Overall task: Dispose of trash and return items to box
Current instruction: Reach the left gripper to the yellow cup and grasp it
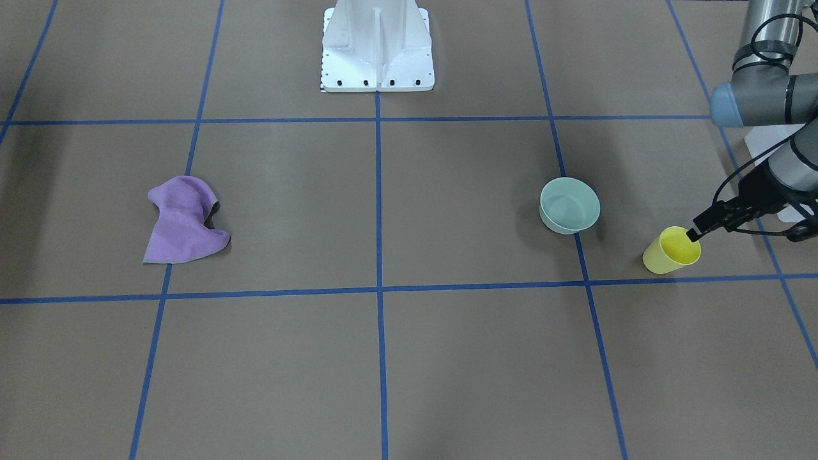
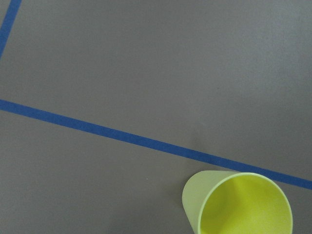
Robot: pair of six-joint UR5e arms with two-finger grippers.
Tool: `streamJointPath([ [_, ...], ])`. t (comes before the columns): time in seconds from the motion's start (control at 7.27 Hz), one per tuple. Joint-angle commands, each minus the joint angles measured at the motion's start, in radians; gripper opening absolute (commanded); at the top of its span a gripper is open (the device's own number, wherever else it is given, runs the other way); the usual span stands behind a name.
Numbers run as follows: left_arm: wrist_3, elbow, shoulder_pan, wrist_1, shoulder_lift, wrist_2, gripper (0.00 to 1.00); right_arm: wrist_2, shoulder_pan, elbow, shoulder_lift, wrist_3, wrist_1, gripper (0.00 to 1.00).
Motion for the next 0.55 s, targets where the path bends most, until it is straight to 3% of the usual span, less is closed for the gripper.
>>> streamJointPath([
  [0.0, -0.002, 0.059, 0.004, -0.002, -0.041, 0.001, 0.97, 0.001, -0.006, 0.003, 0.002, 0.006, 0.000, 1.00],
  [0.28, 0.003, 0.073, 0.027, -0.013, -0.050, 0.001, 0.85, 0.002, -0.018, 0.001, 0.003, 0.006, 0.000, 1.00],
  [0.41, 0.007, 0.081, 0.054, -0.055, -0.049, 0.004, 0.84, 0.002, -0.021, 0.001, 0.003, 0.006, 0.000, 1.00],
])
